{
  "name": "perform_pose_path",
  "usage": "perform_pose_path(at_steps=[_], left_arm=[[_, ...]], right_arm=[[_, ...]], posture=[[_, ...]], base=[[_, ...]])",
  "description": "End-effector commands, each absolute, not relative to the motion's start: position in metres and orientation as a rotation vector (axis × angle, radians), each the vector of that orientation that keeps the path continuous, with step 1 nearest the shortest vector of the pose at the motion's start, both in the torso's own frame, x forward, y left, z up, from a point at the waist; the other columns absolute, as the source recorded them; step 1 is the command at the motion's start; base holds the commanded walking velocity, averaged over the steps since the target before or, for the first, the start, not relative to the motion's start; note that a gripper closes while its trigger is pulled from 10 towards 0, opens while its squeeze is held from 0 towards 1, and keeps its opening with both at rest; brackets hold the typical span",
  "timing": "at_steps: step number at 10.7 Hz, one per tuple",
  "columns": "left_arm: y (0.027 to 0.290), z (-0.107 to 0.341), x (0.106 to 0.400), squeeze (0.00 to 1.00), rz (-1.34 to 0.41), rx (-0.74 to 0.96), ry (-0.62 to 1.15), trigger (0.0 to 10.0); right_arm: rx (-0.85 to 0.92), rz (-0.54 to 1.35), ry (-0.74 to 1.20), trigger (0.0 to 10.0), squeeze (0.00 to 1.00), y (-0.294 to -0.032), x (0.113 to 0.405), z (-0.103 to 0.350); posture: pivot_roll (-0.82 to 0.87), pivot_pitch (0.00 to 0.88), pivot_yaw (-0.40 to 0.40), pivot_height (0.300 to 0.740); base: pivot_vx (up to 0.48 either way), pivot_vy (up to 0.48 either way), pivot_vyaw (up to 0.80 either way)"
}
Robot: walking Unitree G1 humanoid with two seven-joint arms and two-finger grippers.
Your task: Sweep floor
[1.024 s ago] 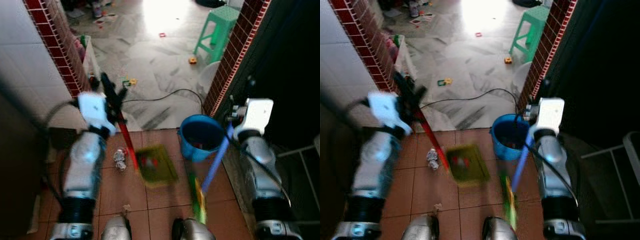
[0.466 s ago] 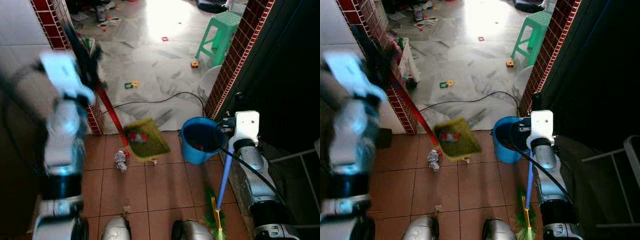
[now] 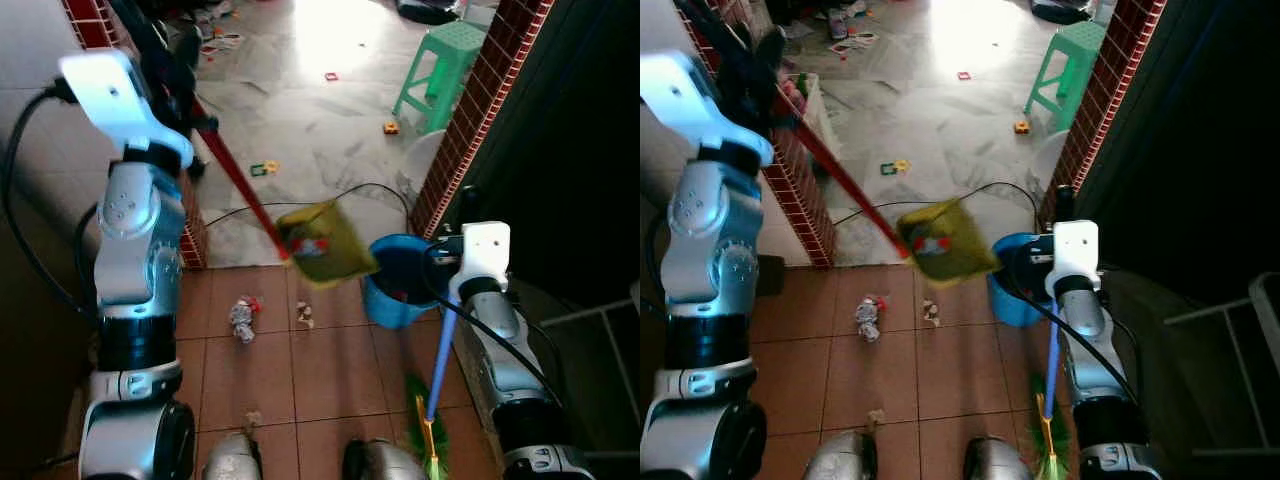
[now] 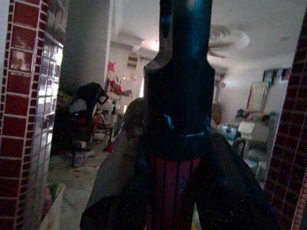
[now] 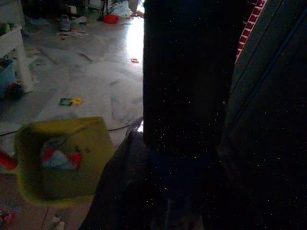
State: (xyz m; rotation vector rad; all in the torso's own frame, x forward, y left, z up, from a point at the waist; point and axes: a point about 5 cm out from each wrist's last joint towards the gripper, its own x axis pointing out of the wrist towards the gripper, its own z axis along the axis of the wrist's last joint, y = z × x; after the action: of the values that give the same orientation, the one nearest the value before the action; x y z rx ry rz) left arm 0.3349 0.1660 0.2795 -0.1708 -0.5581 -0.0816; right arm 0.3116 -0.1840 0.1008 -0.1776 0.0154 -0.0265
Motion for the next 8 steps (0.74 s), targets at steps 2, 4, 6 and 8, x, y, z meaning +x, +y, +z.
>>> perform_pose_path(at_steps=[2,4,6,8], left_arm=[[0.16,0.314,0.327,0.0,-0.118,-0.194,-0.706,10.0],[0.156,0.31,0.328,0.0,-0.134,-0.203,-0.7,10.0],[0.149,0.306,0.328,0.0,-0.162,-0.212,-0.685,10.0],[0.148,0.305,0.329,0.0,-0.166,-0.214,-0.681,10.0]], right_arm=[[-0.155,-0.017,0.001,10.0,0.0,-0.181,0.314,0.106],[-0.153,-0.008,-0.005,10.0,0.0,-0.178,0.316,0.107],[-0.142,-0.005,-0.004,10.0,0.0,-0.177,0.316,0.107],[-0.141,-0.003,-0.005,10.0,0.0,-0.176,0.316,0.107]], posture=[[-0.02,0.0,-0.023,0.74],[-0.02,0.0,-0.018,0.74],[-0.02,0.0,-0.012,0.74],[-0.02,0.0,-0.01,0.74]], base=[[0.0,0.0,-0.8],[0.144,0.0,0.0],[0.341,0.0,-0.2],[0.362,0.0,-0.46]])
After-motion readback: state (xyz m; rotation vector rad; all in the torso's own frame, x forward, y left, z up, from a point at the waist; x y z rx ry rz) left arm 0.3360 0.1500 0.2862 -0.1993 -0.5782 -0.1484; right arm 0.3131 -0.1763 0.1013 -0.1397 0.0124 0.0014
